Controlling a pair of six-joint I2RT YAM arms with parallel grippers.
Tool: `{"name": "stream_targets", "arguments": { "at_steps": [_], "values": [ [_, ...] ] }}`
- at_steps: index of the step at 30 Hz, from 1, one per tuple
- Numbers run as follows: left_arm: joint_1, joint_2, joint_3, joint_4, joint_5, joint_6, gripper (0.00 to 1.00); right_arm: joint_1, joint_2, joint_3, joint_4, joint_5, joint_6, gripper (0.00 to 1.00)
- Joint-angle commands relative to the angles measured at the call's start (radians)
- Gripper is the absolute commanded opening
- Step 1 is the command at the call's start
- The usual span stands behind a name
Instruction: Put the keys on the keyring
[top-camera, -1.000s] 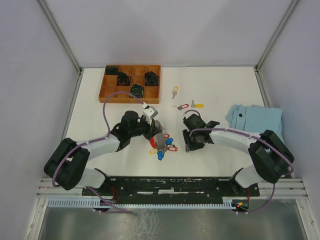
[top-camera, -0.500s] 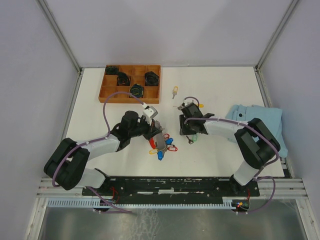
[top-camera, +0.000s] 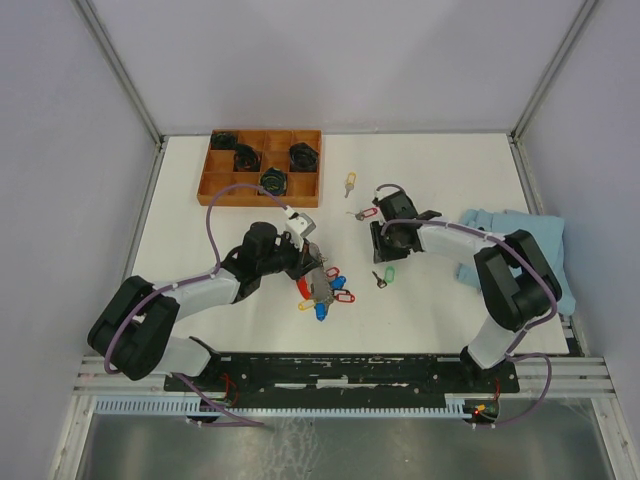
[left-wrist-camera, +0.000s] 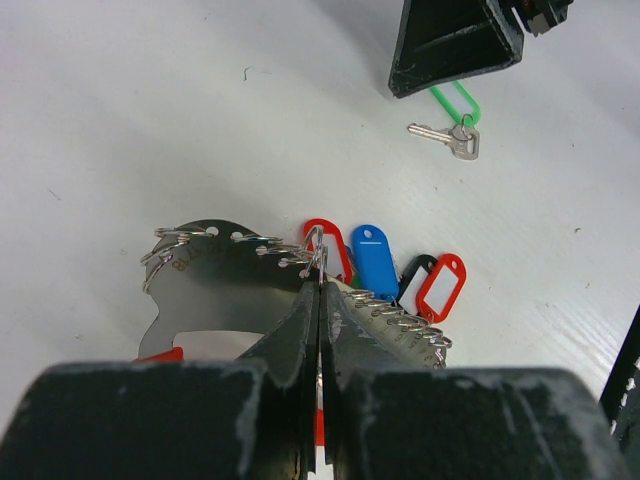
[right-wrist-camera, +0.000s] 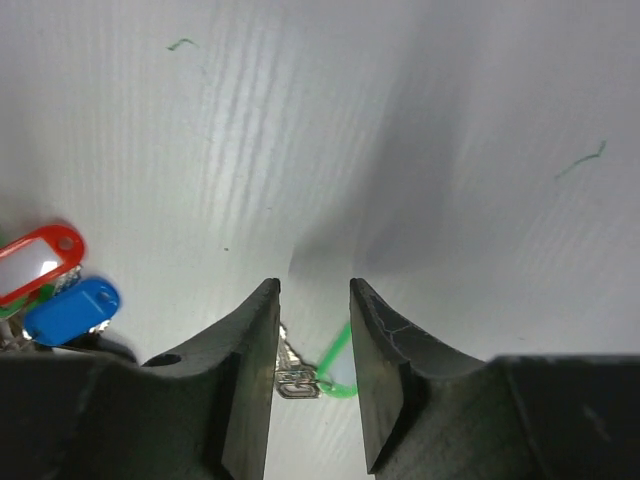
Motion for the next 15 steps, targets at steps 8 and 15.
{"name": "stream_targets", "arguments": {
  "at_steps": [8,15],
  "values": [
    [-0.001,-0.015,0.044,0.026,0.022,0.044,0.03,-0.052,-0.004,-0.005,-0.131,0.011,-0.016,0.27],
    [-0.002,-0.01,0.046,0.026,0.028,0.044,0.03,-0.052,-0.113,-0.107,-0.234,0.054,0.02,0.25]
  ]
}}
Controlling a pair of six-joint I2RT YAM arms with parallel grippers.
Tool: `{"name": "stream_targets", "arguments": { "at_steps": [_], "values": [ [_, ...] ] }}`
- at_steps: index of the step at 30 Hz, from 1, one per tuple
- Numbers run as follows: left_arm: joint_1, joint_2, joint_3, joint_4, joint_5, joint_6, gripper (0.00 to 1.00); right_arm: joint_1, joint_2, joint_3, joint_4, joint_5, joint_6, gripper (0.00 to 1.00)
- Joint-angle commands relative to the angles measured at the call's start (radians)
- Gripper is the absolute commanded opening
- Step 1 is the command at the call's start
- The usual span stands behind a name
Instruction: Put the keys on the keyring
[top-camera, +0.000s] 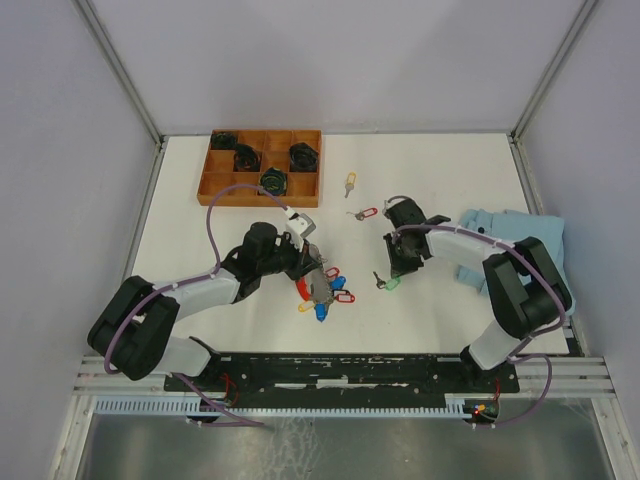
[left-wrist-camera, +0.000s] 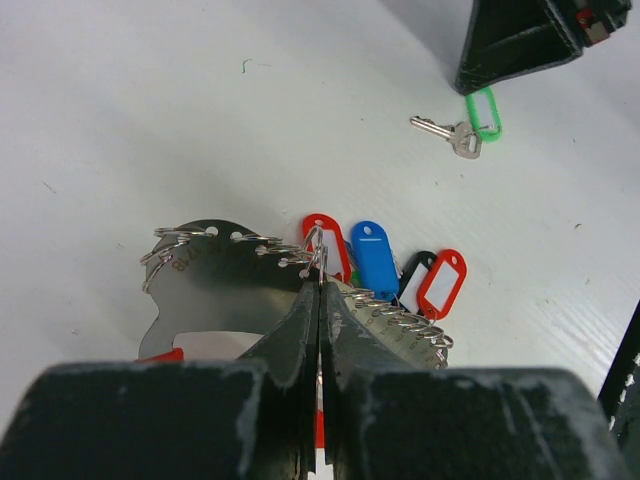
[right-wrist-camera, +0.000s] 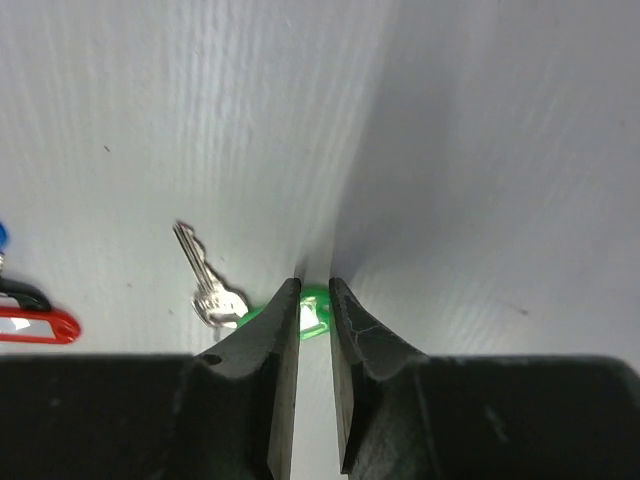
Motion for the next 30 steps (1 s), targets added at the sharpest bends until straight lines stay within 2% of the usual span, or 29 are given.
{"name": "stream_targets", "arguments": {
  "at_steps": [1,6,10,13,17,23,30],
  "values": [
    [-0.002,-0.009,0.046,0.038,0.028,0.044,0.03,-0.001,-0.096,-0.074,-0.112,0.049,0.04,0.25],
    [-0.003,-0.006,0.047,0.038,0.032,0.044,0.03,0.001,-0.186,-0.096,-0.162,0.033,0.023,0.3],
    [-0.002,-0.003,0.048,0.037,0.032,0.044,0.03,0.014,-0.247,-0.078,-0.164,-0.032,-0.028,0.37],
    [-0.002,0.0,0.05,0.037,0.032,0.044,0.03,0.07,-0.261,-0.049,-0.163,-0.027,-0.061,0.42],
    [-0.002,-0.001,0.048,0.033,0.024,0.047,0.03,0.181,-0.227,0.004,-0.189,0.069,-0.11,0.44],
    [-0.002,0.0,0.051,0.027,0.013,0.049,0.03,0.284,-0.135,0.071,-0.205,0.188,-0.15,0.42],
    [-0.002,0.007,0.054,0.017,0.002,0.053,0.03,0.333,-0.035,0.13,-0.205,0.234,-0.178,0.35]
  ]
}}
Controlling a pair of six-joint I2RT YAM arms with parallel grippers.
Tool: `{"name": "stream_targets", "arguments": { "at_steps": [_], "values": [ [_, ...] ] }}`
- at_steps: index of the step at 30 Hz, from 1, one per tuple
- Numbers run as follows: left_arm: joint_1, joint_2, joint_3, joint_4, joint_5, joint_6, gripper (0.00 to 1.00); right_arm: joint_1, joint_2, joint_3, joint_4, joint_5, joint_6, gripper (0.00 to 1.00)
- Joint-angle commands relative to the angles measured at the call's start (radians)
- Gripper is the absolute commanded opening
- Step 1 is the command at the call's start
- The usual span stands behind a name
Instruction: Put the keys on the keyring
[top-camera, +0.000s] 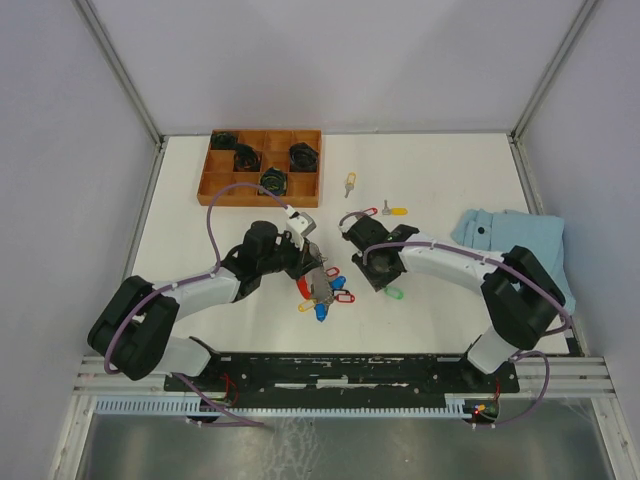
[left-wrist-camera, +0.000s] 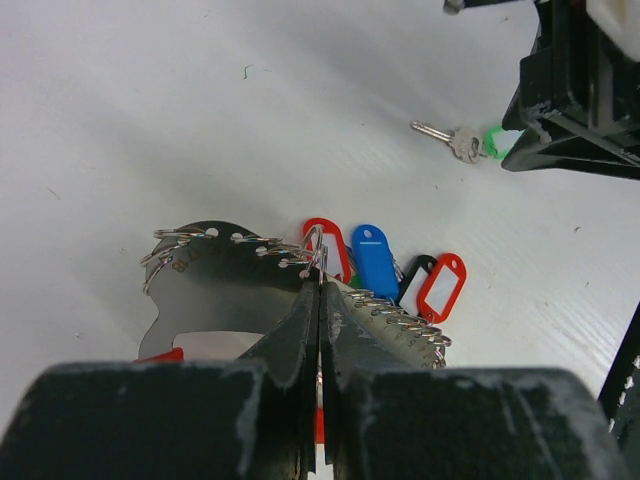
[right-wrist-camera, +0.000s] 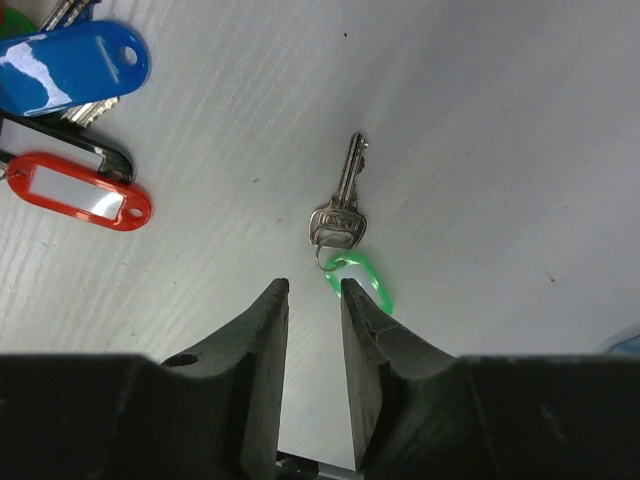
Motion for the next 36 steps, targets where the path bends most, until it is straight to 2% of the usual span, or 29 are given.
{"name": "stream_targets", "arguments": {
  "at_steps": [1,20,32,36],
  "values": [
    [-0.002,0.006,0.043,0.025,0.002,0.051,0.03,0.02,0.044,0.059,-0.009,0.076,-0.03,0.34],
    [-0.002,0.008,0.046,0.021,0.009,0.052,0.03,0.037,0.164,0.071,-0.001,0.14,-0.023,0.28],
    [-0.002,0.002,0.046,0.019,0.01,0.053,0.03,0.036,0.109,0.073,-0.035,0.153,-0.031,0.11],
    [-0.003,0.0,0.046,0.017,0.012,0.054,0.03,0.035,0.099,0.075,-0.037,0.139,-0.032,0.11]
  ]
}}
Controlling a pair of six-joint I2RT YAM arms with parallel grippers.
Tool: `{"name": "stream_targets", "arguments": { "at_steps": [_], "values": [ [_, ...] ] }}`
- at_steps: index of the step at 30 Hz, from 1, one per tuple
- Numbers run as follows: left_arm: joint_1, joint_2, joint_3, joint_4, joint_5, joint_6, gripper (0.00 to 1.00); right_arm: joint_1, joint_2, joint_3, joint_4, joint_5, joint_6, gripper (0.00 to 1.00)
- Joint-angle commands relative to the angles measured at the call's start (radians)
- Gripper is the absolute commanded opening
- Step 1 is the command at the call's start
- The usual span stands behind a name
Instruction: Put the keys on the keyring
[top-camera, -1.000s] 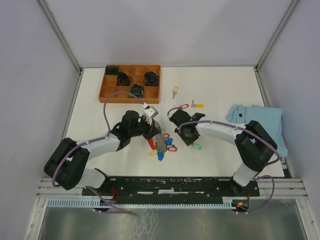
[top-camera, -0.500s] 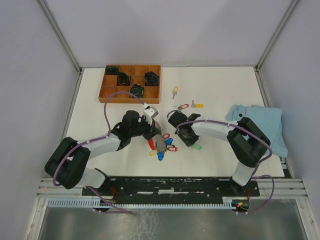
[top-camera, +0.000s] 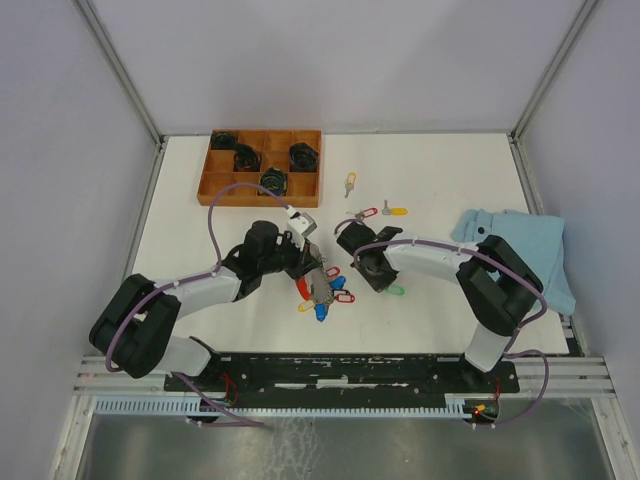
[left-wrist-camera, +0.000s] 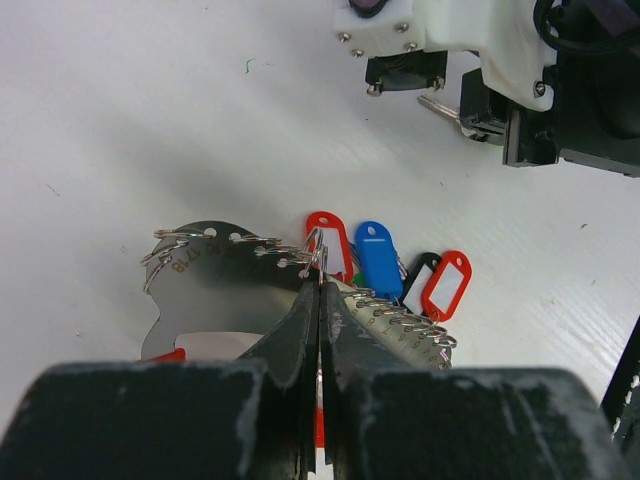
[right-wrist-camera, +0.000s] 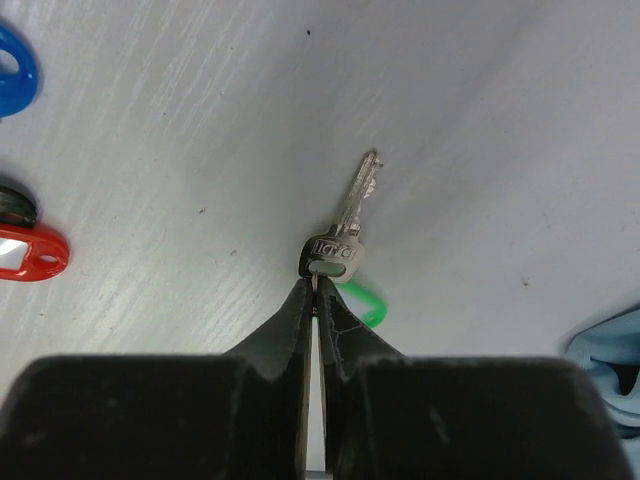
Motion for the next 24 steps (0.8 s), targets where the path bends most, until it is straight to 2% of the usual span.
{"name": "stream_targets", "arguments": {
  "at_steps": [1,12,24],
  "values": [
    [-0.003,-0.013,0.04,0.025,0.014,0.045,0.03,0.004,-0.048,0.035,-0.012,0.01,-0.005,0.11],
    [-0.002,-0.018,0.041,0.021,0.016,0.047,0.03,-0.006,-0.019,0.034,-0.004,-0.006,0.01,0.15],
    [-0.002,-0.012,0.042,0.021,0.022,0.048,0.03,-0.019,0.007,0.034,0.021,-0.009,0.02,0.12]
  ]
}}
